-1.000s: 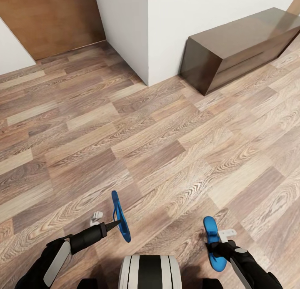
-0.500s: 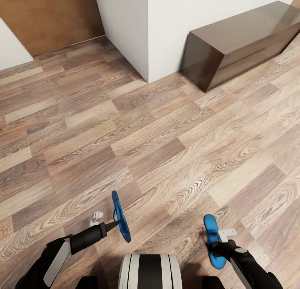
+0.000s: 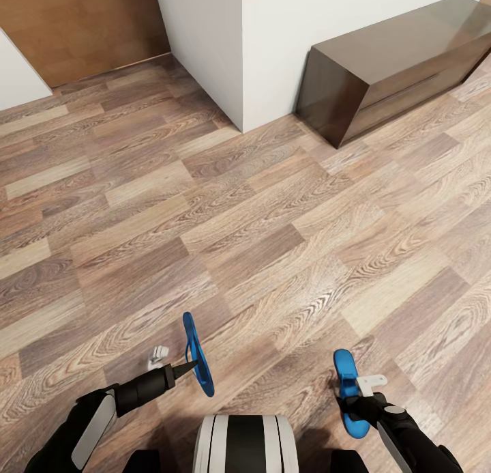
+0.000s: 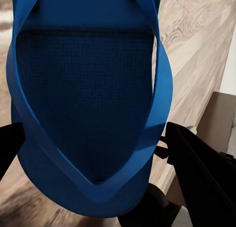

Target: In the bedroom, move the book from the bed onto either nightstand, and place the two sandals side by side next to the bed.

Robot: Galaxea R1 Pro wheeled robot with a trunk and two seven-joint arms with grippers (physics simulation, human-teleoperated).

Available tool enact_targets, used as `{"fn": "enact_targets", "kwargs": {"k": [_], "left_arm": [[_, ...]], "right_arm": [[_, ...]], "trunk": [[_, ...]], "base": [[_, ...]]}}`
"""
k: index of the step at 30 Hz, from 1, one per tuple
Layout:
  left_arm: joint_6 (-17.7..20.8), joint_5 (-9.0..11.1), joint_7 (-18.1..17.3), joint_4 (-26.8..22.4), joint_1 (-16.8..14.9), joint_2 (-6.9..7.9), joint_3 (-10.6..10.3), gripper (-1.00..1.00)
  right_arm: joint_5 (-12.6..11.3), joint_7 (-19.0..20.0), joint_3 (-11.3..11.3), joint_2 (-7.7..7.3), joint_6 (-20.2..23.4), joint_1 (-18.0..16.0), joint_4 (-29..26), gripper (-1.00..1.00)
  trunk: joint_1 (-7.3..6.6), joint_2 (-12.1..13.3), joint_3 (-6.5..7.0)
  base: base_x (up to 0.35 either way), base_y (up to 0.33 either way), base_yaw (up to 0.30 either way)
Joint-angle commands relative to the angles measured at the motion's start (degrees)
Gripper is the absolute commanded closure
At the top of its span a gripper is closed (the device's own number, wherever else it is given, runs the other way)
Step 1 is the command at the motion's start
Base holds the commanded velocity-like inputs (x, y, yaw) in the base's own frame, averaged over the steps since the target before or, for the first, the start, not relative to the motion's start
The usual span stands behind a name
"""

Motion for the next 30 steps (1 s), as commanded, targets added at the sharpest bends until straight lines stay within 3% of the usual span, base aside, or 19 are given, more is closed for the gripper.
{"fn": "enact_targets", "kwargs": {"k": [1, 8, 30], "left_arm": [[0.4, 0.29, -0.04, 0.0, 0.0, -0.01, 0.03, 1.0], [0.4, 0.29, -0.04, 0.0, 0.0, -0.04, 0.02, 1.0], [0.4, 0.29, -0.04, 0.0, 0.0, -0.08, 0.02, 1.0]], "right_arm": [[-0.37, -0.05, 0.22, -0.07, 0.3, -0.01, -0.1, -1.0], [-0.39, -0.05, 0.22, -0.07, 0.3, -0.01, -0.09, -1.0], [-0.39, -0.05, 0.22, -0.08, 0.3, -0.01, -0.09, -1.0]], "trunk": [[-0.01, -0.01, -0.03], [0.12, -0.08, -1.14], [0.12, -0.08, -1.14]], "base": [[0.0, 0.0, 0.0], [0.0, 0.0, 0.0], [0.0, 0.0, 0.0]]}}
